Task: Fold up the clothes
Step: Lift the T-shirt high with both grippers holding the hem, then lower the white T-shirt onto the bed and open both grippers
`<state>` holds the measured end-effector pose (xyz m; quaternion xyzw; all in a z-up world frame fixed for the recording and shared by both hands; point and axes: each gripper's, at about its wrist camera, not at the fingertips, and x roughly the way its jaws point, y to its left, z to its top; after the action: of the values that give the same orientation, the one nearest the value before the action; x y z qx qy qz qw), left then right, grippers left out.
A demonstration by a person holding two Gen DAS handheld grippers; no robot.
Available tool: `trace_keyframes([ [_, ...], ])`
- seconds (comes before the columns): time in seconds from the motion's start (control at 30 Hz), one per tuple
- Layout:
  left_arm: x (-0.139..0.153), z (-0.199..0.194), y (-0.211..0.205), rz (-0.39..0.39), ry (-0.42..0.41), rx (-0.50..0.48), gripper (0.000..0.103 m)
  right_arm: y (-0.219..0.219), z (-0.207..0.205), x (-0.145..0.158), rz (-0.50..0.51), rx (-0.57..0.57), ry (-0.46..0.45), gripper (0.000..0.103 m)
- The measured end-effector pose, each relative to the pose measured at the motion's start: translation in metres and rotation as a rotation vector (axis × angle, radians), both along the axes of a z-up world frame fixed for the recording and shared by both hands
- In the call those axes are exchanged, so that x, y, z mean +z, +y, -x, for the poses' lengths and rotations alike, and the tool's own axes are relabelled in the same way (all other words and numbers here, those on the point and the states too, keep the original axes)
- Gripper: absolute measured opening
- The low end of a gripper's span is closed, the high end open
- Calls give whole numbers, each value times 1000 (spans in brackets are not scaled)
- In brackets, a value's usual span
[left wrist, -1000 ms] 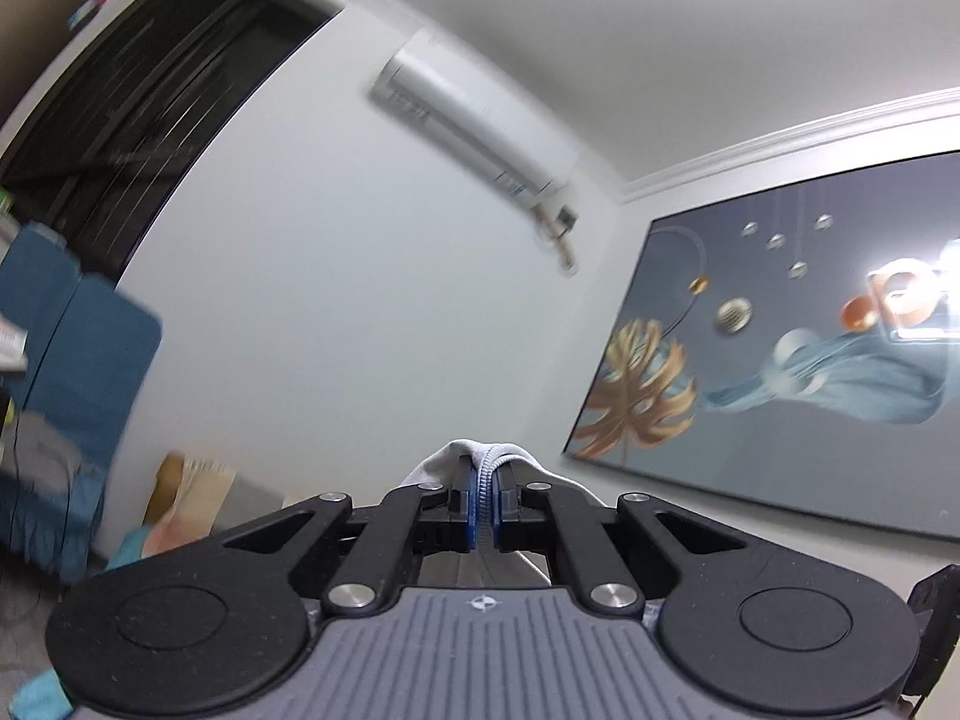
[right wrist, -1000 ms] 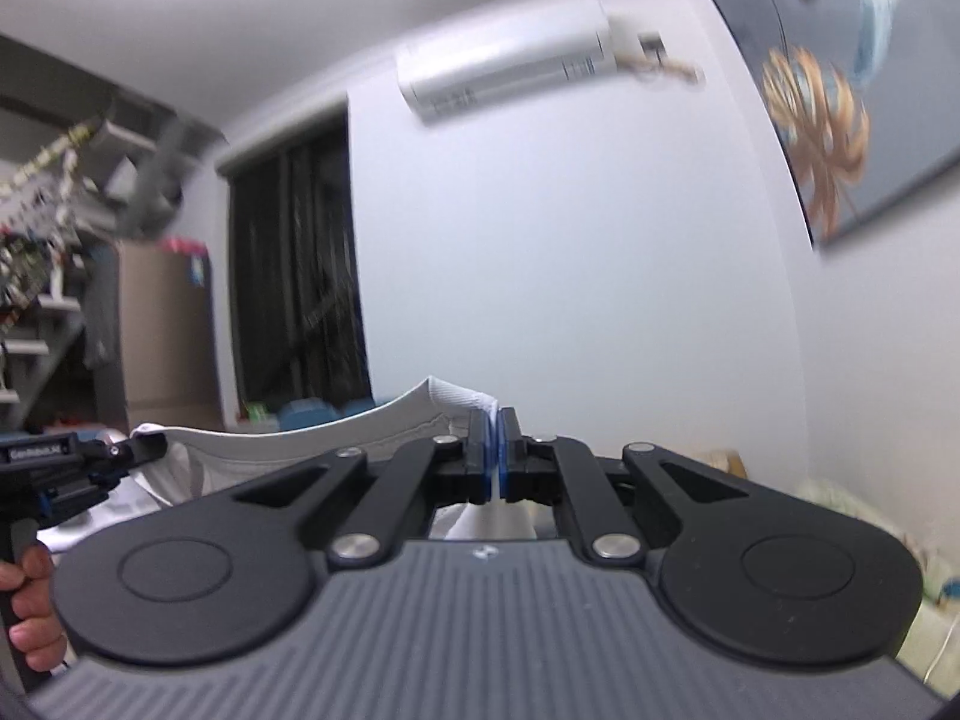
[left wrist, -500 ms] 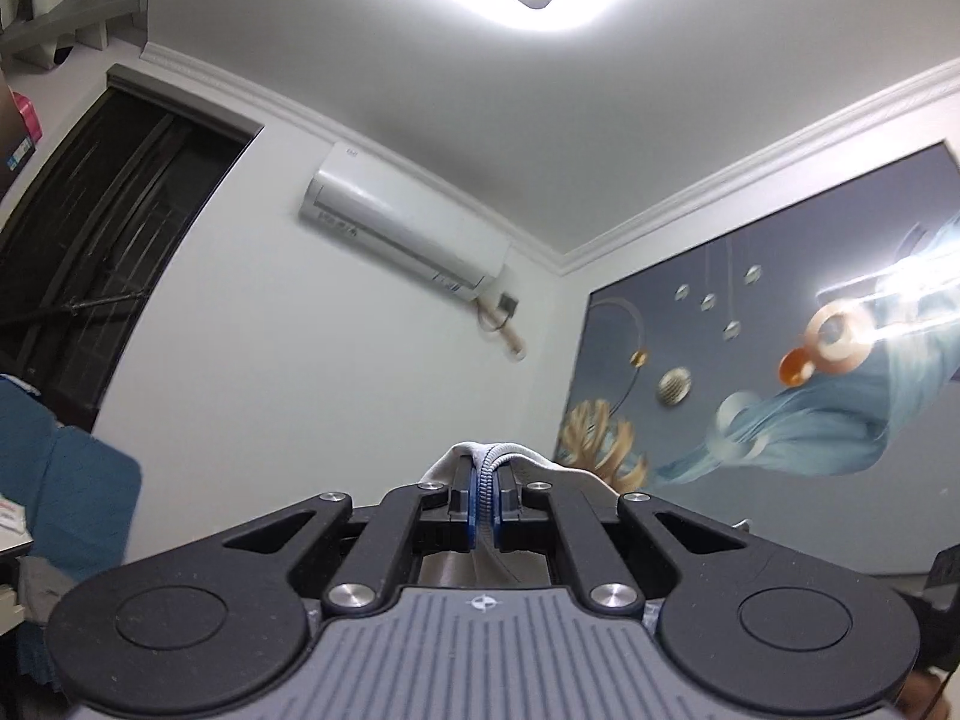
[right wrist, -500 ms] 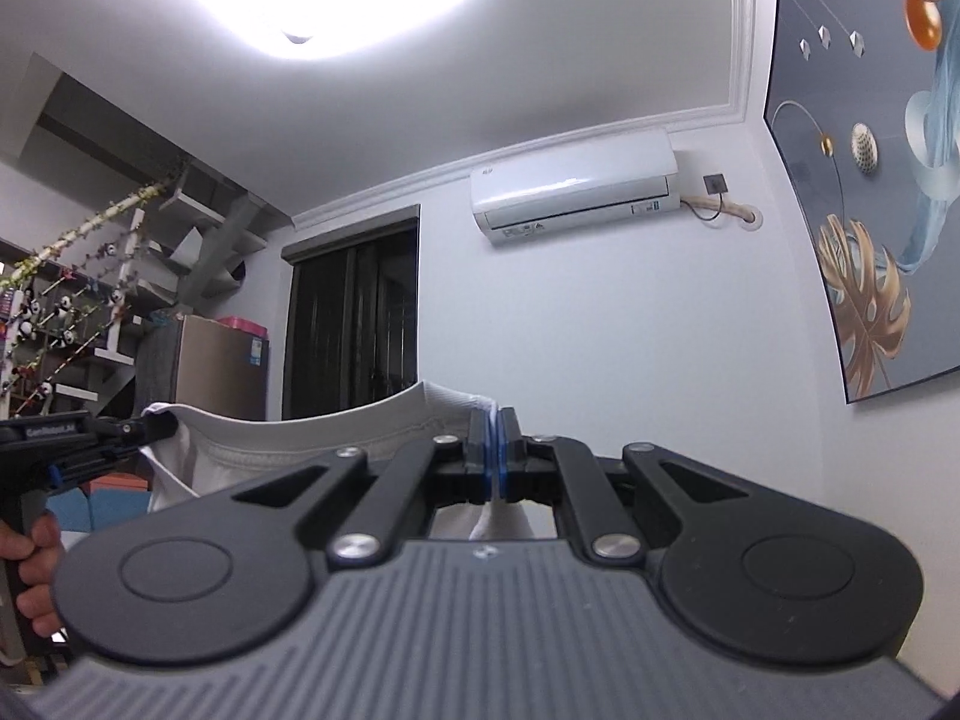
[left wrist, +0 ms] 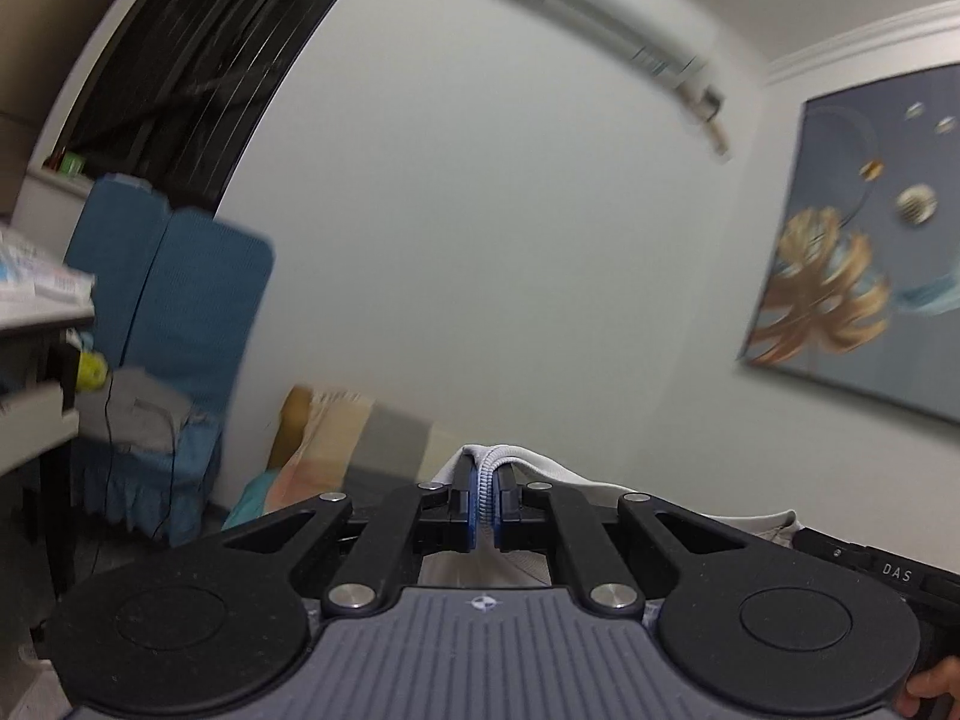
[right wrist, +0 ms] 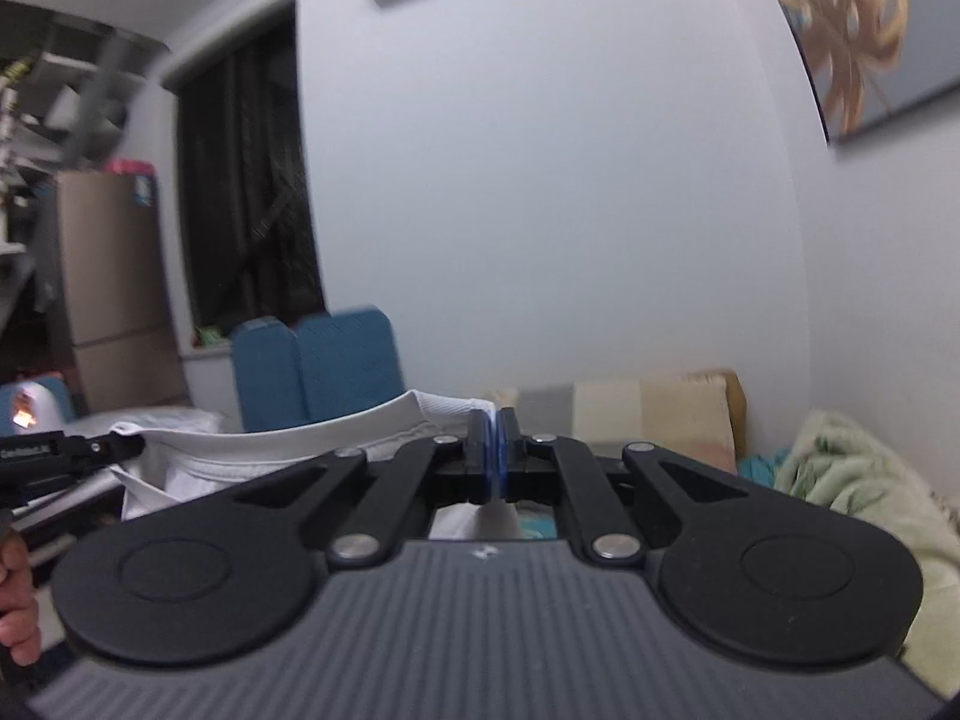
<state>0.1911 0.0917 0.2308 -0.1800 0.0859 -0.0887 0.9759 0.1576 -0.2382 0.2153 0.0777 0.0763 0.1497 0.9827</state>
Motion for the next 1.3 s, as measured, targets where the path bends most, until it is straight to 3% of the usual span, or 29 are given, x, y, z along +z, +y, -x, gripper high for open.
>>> trace_keyframes([
  [0.2,-153,-184,1,-55,144,50,5,19,-169,-150,29,-73,122,4],
  [0.27,-216,-223,8,-74,224,75,5,23,-219,-203,54,-127,169,4],
  [0.37,-281,-257,24,-80,303,79,5,17,-285,-275,82,-201,282,4],
  [0.47,-347,-292,39,-86,381,84,5,4,-315,-331,-1,-209,382,4],
  [0.57,-410,-325,54,-91,457,86,6,1,-320,-377,1,-197,470,4],
  [0.63,-411,-322,63,-84,481,71,20,-1,-317,-395,-1,-183,506,4],
  [0.7,-401,-310,70,-78,508,56,59,-3,-305,-401,-4,-165,519,4],
  [0.8,-387,-293,82,-68,548,31,81,-8,-277,-392,-25,-126,506,5],
  [0.9,-364,-248,103,4,526,-13,83,-12,-232,-370,-72,-88,486,5],
  [1.0,-344,-183,128,101,511,25,85,-18,-177,-347,-110,-63,480,6],
  [1.17,-343,-84,168,250,506,149,85,-24,-85,-313,-165,-52,506,6],
  [1.3,-359,-33,194,408,577,264,83,-24,-23,-294,-193,-60,550,7],
])
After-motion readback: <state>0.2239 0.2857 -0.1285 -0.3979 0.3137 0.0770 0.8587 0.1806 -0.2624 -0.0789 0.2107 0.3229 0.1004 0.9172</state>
